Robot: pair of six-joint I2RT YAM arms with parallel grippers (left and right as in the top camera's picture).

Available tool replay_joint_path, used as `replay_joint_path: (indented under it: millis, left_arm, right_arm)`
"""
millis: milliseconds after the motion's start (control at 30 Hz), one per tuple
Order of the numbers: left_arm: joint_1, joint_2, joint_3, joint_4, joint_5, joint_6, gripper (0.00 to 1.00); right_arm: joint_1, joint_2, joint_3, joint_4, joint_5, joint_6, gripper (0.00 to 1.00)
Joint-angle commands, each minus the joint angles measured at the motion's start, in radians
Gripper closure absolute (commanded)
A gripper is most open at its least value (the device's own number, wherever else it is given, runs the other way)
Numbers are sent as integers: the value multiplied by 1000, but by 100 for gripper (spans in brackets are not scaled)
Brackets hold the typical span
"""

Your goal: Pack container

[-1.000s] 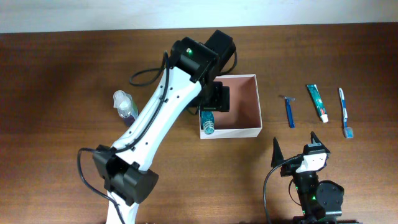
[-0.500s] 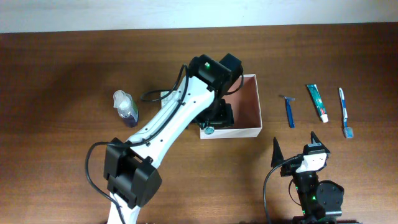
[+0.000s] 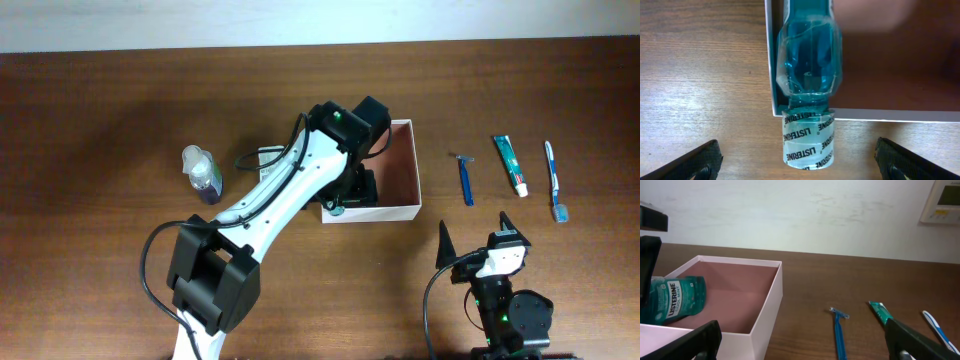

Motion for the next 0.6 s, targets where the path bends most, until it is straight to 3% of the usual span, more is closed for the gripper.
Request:
replay_joint_path:
  millis: [0,100,200,267,367,567]
  left_arm:
    - [6,-21,-18,1,-11,-16,1]
    - [6,-21,-20,3,-11,-17,4]
    - [6,-21,-20,2,-11,-16,25]
    - [6,-21,-20,2,-11,-16,32]
    - [6,-21,-21,2,-11,-16,34]
    - [6,-21,-21,3,-11,-16,26]
  right_arm:
    - [-7,-7,-9,-1,9,-6,1]
    - [-7,-7,-9,0,9,-6,2]
    - [-7,-7,-9,0,9,-6,1]
    - [-7,-7,-9,0,9,-6,1]
    - [-7,-7,-9,0,9,-6,1]
    - [-7,-7,-9,-1,9,-6,1]
